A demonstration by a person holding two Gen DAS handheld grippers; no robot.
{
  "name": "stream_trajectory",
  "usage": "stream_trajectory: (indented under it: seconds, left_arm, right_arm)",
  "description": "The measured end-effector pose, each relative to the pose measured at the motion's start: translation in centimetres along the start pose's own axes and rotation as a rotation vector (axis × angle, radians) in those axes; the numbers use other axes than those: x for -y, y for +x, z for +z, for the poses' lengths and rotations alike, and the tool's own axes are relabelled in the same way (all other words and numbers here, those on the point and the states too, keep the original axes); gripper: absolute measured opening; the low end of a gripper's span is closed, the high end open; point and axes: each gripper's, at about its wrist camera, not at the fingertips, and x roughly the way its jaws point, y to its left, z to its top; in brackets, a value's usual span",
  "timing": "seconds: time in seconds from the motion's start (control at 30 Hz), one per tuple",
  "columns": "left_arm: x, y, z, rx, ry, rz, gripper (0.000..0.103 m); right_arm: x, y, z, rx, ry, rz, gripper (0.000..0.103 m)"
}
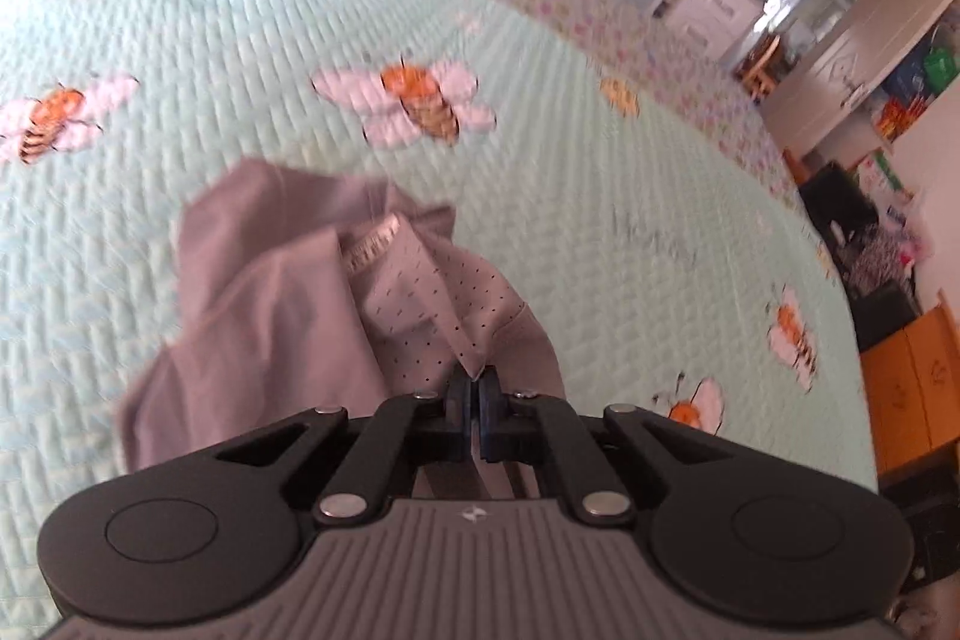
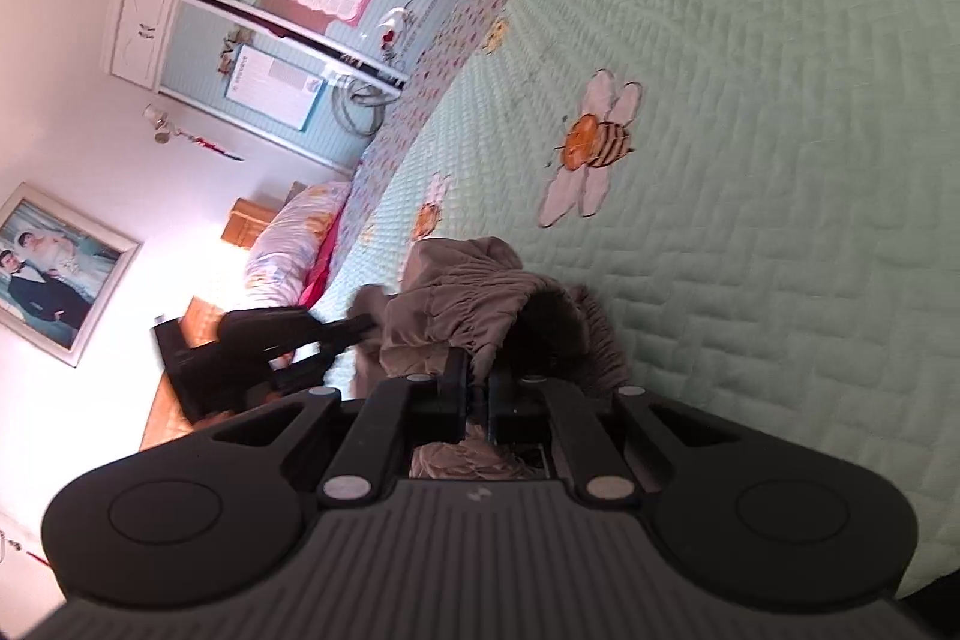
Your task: Fold clothes
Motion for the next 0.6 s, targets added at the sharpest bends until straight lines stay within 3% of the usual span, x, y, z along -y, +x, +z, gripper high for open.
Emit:
stream_trajectory:
  seconds: [0.13,0.33,0.47,0.6]
  left_arm:
    - [-2.8,-4.4,0.4,0.084,-0.024,0.027,0.001]
    - [-10.9,-9.9,1.0,0.171,-0.137,0.147,0.001]
    - [-17.5,-12.2,1.1,0.201,-0.267,0.25,0.001]
    - [-23.4,-13.3,0.9,0.194,-0.401,0.358,0.001]
  right_arm:
    - [1.0,0.1,-1.8,0.025,0.048,-0.029,0.006]
    - [2.1,0.6,-4.0,0.019,0.14,-0.069,0.006]
    - [-1.0,2.0,-4.1,-0.044,0.04,-0.005,0.006]
    - [-5.3,4.6,-5.3,-0.221,-0.169,0.052,0.006]
